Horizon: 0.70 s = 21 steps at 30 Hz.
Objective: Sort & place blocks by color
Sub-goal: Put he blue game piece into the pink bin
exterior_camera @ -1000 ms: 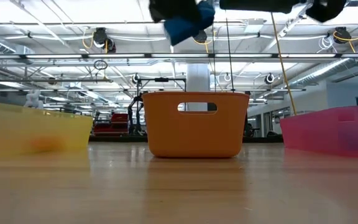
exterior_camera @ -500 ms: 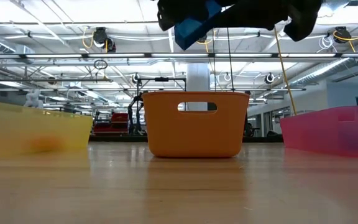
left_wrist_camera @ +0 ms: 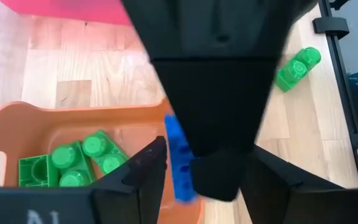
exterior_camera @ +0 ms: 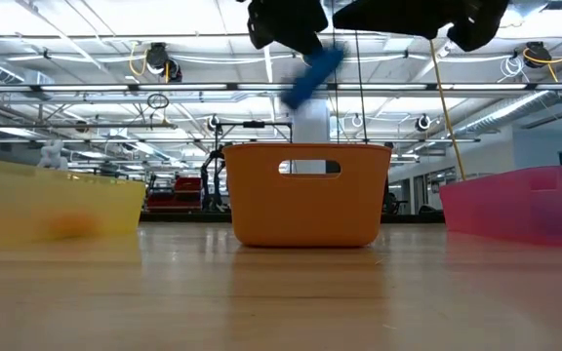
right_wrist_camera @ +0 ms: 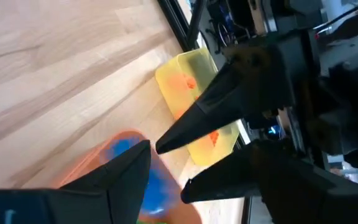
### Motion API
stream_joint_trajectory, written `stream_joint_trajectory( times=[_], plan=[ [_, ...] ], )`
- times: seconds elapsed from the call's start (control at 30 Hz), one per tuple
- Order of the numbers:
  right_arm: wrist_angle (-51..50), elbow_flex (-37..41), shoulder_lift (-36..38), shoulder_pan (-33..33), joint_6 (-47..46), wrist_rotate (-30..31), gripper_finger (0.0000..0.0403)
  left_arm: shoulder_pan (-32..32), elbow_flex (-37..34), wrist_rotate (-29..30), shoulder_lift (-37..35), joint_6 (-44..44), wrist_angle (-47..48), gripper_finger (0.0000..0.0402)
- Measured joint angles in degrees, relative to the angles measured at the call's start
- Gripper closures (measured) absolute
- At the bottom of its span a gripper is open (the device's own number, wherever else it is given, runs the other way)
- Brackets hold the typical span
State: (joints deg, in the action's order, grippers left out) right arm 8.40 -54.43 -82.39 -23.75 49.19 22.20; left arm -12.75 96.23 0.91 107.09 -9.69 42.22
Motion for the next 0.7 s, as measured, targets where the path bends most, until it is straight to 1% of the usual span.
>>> stream_joint_trajectory(
  times=[0.13,0.23,0.43,0.5,0.57,0.63,0.7],
  plan=[
    [-0.20,0.00,0.00,0.07,0.35,-0.26,0.0150,0.04,0.00,0.01,0.00,0.00,-0.06,0.0262],
    [-1.60,0.00,-0.02,0.06,0.76,-2.03,0.0155,0.17,0.00,0.01,0.00,0.02,0.03,0.0300],
    [-4.10,0.00,-0.04,0.06,-1.72,-1.19,0.0156,0.20,0.00,0.01,0.00,0.11,3.80,0.0366],
    [-3.95,0.00,-0.04,0.07,-1.92,-0.99,0.0156,0.20,0.00,0.19,0.00,0.82,5.56,0.0379],
    [-3.96,0.00,-0.04,0.00,-1.97,1.00,0.0156,0.25,0.00,1.69,0.00,1.74,7.25,0.0385],
    [-4.43,0.00,-0.04,0.00,-1.97,3.75,0.0156,0.57,0.00,3.25,0.09,2.78,8.69,0.0384],
    [-4.82,0.00,-0.04,0.05,-2.82,6.88,0.0156,1.37,-0.01,3.51,0.52,3.53,8.77,0.0375]
  ],
)
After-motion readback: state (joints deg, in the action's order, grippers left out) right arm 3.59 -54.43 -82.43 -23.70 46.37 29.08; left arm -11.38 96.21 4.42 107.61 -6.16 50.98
